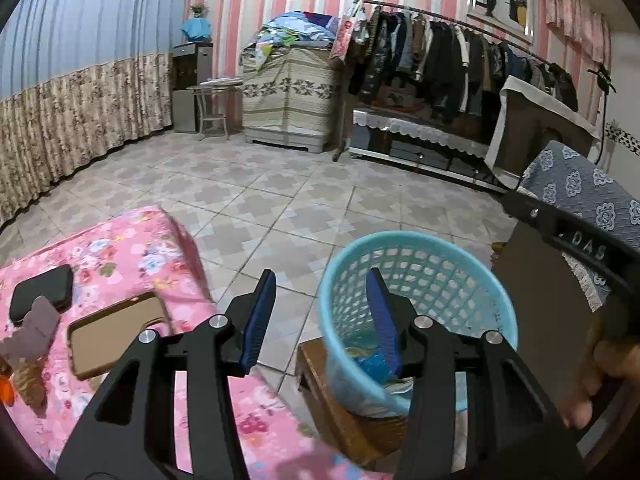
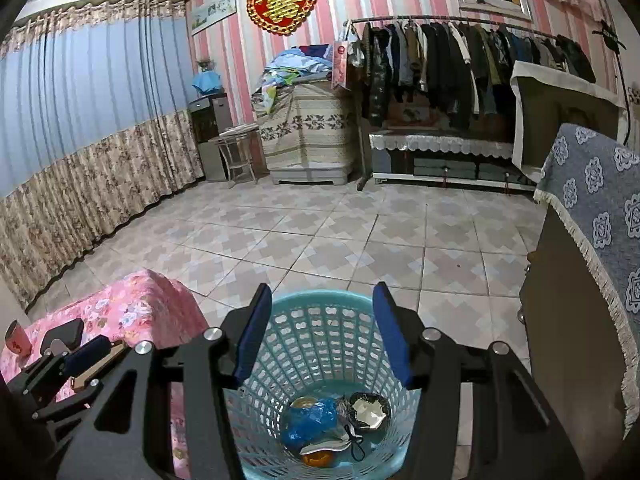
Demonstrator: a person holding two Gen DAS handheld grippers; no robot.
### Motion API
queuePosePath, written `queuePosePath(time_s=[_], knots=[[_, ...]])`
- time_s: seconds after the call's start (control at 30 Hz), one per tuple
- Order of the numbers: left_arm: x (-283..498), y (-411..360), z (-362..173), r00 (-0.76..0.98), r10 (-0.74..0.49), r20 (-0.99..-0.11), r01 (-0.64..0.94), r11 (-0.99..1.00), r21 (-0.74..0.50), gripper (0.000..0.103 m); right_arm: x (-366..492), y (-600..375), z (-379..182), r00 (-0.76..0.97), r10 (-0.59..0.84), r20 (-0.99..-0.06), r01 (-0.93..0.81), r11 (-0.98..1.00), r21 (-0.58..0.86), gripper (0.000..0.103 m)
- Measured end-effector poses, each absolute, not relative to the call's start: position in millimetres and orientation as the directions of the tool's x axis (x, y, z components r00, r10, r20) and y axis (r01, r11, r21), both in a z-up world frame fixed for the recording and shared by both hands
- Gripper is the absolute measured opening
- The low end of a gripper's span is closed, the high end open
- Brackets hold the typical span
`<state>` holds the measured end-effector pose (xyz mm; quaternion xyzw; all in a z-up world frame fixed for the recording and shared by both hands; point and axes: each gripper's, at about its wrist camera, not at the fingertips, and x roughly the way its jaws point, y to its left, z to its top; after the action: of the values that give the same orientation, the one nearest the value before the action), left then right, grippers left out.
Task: Collect trash
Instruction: 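Open both grippers over the wastebasket to drop the cloth and bag, then move both tools back over the table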
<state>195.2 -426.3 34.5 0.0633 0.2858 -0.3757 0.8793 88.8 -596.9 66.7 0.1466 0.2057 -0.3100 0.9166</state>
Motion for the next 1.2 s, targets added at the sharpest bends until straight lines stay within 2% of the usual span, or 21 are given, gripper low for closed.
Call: queuePosePath(time_s=[0.17,0.3,0.47,0.57,0.63,0.73,0.87,0.97,1.2], knots=[[211.0,-371.1,45.3,0.623,-0.57,-0.536,0.637,0.767,-0.076,0.046,110.3,-564.0,77.3,0.776,-0.448,-0.443,0.553,0.822,0.137,0.057],[230.3,-297.5,56.9,0.695,-0.501,-0.516,0.558,0.828,-0.054,0.046,138.2,-508.3,88.2,0.829,-0.376,-0.415,0.46,0.879,0.123,0.061],[246.2,-190.7,70.0,0.786,-0.373,-0.494,0.428,0.904,-0.002,0.047,180.4,-408.3,95.4,0.898,-0.201,-0.393,0.265,0.957,0.117,0.062],[255.8,-117.8,71.9,0.83,-0.281,-0.481,0.323,0.947,0.003,0.055,205.5,-342.8,86.5,0.911,-0.082,-0.404,0.146,0.981,0.129,0.063],[265.7,-73.3,64.0,0.847,-0.212,-0.487,0.246,0.969,0.006,0.056,224.4,-300.3,74.6,0.903,0.006,-0.429,0.063,0.987,0.148,0.064],[279.2,-24.9,42.9,0.847,-0.134,-0.515,0.164,0.986,0.013,0.056,247.8,-249.1,55.4,0.882,0.062,-0.467,-0.004,0.992,0.124,0.066],[301.9,13.6,24.1,0.809,-0.114,-0.577,0.116,0.993,-0.034,0.056,272.2,-208.3,23.1,0.828,0.114,-0.549,-0.066,0.992,0.107,0.066],[309.3,30.6,19.5,0.811,-0.076,-0.58,0.077,0.997,-0.023,0.056,281.8,-201.7,6.9,0.799,0.103,-0.592,-0.06,0.994,0.093,0.066],[318.6,37.0,-3.2,0.769,-0.104,-0.631,0.084,0.995,-0.062,0.056,291.5,-199.4,-2.1,0.768,0.104,-0.632,-0.043,0.993,0.112,0.066]])
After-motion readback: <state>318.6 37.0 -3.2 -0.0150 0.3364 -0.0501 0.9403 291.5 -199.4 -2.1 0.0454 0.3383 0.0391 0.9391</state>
